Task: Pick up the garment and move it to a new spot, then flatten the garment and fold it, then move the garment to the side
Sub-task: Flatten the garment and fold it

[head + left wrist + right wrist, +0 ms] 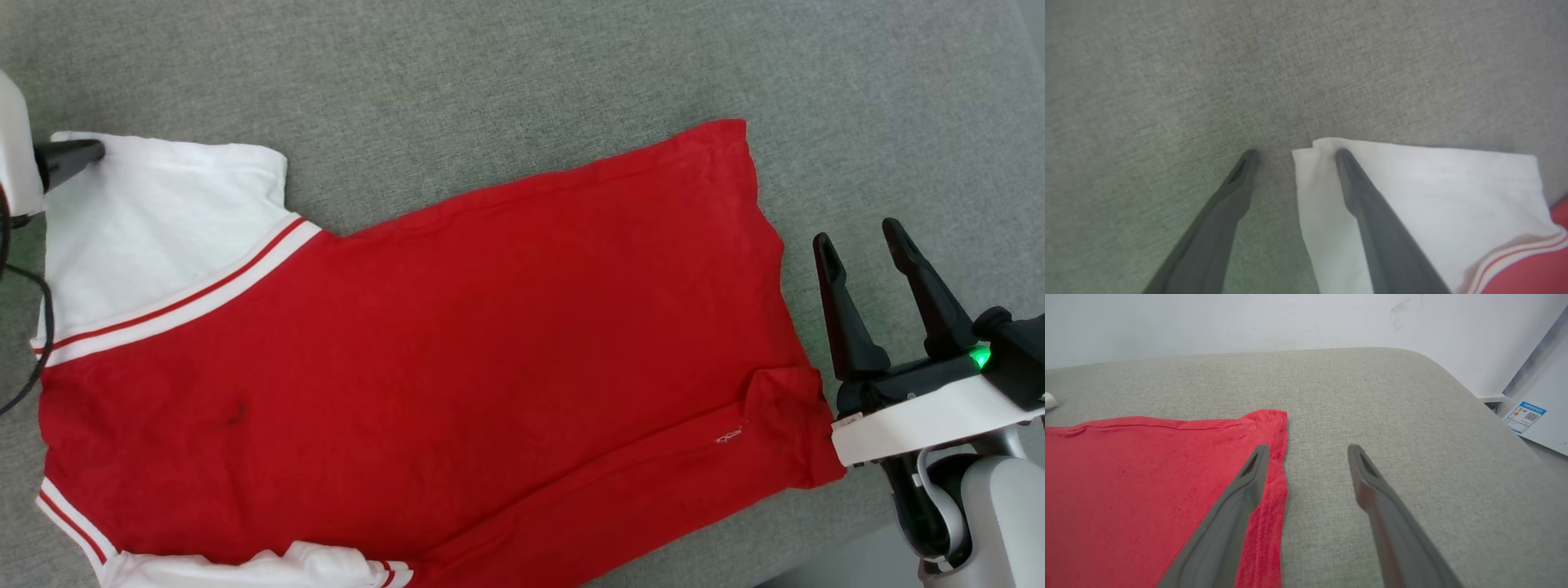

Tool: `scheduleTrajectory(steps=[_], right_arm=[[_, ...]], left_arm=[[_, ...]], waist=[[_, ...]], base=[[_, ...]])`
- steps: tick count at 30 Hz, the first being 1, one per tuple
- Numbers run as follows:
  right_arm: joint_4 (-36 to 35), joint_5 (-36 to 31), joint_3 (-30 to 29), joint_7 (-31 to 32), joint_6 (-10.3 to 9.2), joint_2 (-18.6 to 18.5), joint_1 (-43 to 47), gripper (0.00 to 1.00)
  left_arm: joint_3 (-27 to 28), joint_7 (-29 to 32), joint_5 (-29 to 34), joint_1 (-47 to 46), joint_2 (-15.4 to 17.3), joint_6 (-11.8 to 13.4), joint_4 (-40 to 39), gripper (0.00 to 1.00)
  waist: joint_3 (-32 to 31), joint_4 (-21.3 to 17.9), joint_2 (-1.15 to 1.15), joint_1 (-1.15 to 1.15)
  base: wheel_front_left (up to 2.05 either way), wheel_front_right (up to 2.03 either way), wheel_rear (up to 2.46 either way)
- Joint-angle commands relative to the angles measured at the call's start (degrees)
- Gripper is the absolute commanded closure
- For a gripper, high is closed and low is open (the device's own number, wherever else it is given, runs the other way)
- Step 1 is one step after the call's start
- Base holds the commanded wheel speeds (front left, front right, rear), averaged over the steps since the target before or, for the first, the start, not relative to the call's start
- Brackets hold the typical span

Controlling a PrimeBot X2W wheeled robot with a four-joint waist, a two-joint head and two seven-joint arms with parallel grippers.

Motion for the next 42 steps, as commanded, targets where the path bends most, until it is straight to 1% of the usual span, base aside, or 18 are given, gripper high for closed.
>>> scheduleTrajectory(steps=[1, 2, 3, 5, 8, 13, 16, 19, 22, 27, 30, 32, 34, 37, 42], right_arm=[[-0.2, -0.4, -0.2, 0.1, -0.02, 0.2, -0.8, 0.0], [-0.3, -0.6, -0.3, 0.2, -0.02, 0.2, -0.7, 0.0], [-0.3, -0.6, -0.5, 0.4, -0.02, 0.1, -0.7, 0.0], [-0.5, -0.8, -0.7, 0.7, -0.02, 0.0, -0.9, 0.0], [-0.8, -1.1, -0.3, 1.7, -0.02, -0.5, -1.0, 0.0], [-1.1, -2.4, 0.0, 6.0, -0.02, -4.1, -0.8, 0.0], [-1.9, -1.1, 0.3, 10.4, -0.02, -7.2, -1.7, 0.0], [-2.9, 1.1, 1.9, 17.1, -0.03, -11.2, -2.4, 0.0], [-4.1, 3.8, 2.5, 24.6, -0.02, -15.3, -4.3, 0.0], [-4.8, 8.6, 3.2, 39.0, -0.03, -20.3, -8.6, 0.0], [-4.1, 9.3, 3.9, 46.7, -0.03, -22.4, -11.6, 0.0], [-3.1, 9.6, 4.1, 50.8, -0.02, -23.1, -13.6, 0.0], [-2.1, 8.3, 4.7, 54.0, -0.03, -24.5, -15.7, 0.0], [0.7, 7.5, 6.0, 57.6, -0.02, -25.6, -17.5, 0.0], [4.9, 7.9, 8.1, 60.6, -0.02, -27.5, -19.6, 0.0]], left_arm=[[-2.8, 3.1, -0.8, 4.2, -1.1, -0.3, 2.1, 1.0], [-3.2, 3.6, -1.1, 4.8, -1.0, -0.9, 2.0, 1.0], [-3.2, 2.8, -0.8, 4.9, -1.0, -1.2, 1.7, 1.0], [-2.8, 0.6, -0.3, 4.5, -1.4, -1.7, 1.6, 1.0], [-2.1, -3.7, 0.4, 3.6, -2.4, -3.1, 1.5, 1.0], [-1.0, -11.8, 1.8, 1.7, -4.2, -5.8, 0.9, 1.0], [-1.8, -15.0, 3.1, 1.0, -4.9, -7.4, -0.9, 1.0], [-3.0, -17.8, 4.1, 1.3, -6.1, -8.4, -3.7, 1.0], [-4.4, -19.9, 5.4, 2.2, -6.6, -9.2, -7.3, 1.0], [-6.2, -22.2, 6.6, 3.5, -6.4, -9.9, -14.3, 1.0], [-6.4, -23.6, 7.7, 4.5, -5.9, -9.6, -19.0, 1.0], [-6.8, -24.2, 8.2, 5.5, -5.9, -9.3, -21.9, 1.0], [-6.9, -24.7, 8.5, 6.3, -5.7, -8.8, -24.7, 1.0], [-7.2, -25.3, 8.8, 7.5, -5.9, -8.5, -28.1, 1.0], [-8.1, -26.0, 9.4, 8.7, -6.5, -7.9, -31.6, 1.0]], waist=[[0.0, -0.1, 0.0, 0.0], [-0.1, 0.0, 0.0, 0.0], [-0.1, 0.0, 0.0, 0.0], [-0.4, 0.4, 0.0, 0.0], [-1.3, 1.1, 0.0, 0.0], [-3.7, 3.4, 0.0, 0.0], [-5.2, 5.3, 0.0, 0.0], [-6.3, 7.5, 0.0, 0.0], [-7.2, 9.9, 0.0, 0.0], [-7.5, 13.6, 0.0, 0.0], [-7.0, 15.4, 0.0, 0.0], [-6.6, 16.7, 0.0, 0.0], [-6.1, 18.0, 0.0, 0.0], [-5.2, 19.8, 0.0, 0.0], [-4.1, 22.5, 0.0, 0.0]], base=[[0.0, 0.0, 0.0], [0.0, 0.0, 0.0], [0.0, 0.0, 0.0], [0.0, 0.0, 0.0], [0.0, 0.0, 0.0], [0.0, 0.0, 0.0], [0.0, 0.0, 0.0], [0.0, 0.0, 0.0], [0.0, 0.0, 0.0], [0.0, 0.0, 0.0], [0.0, 0.0, 0.0], [0.0, 0.0, 0.0], [0.0, 0.0, 0.0], [0.0, 0.0, 0.0], [0.0, 0.0, 0.0]])
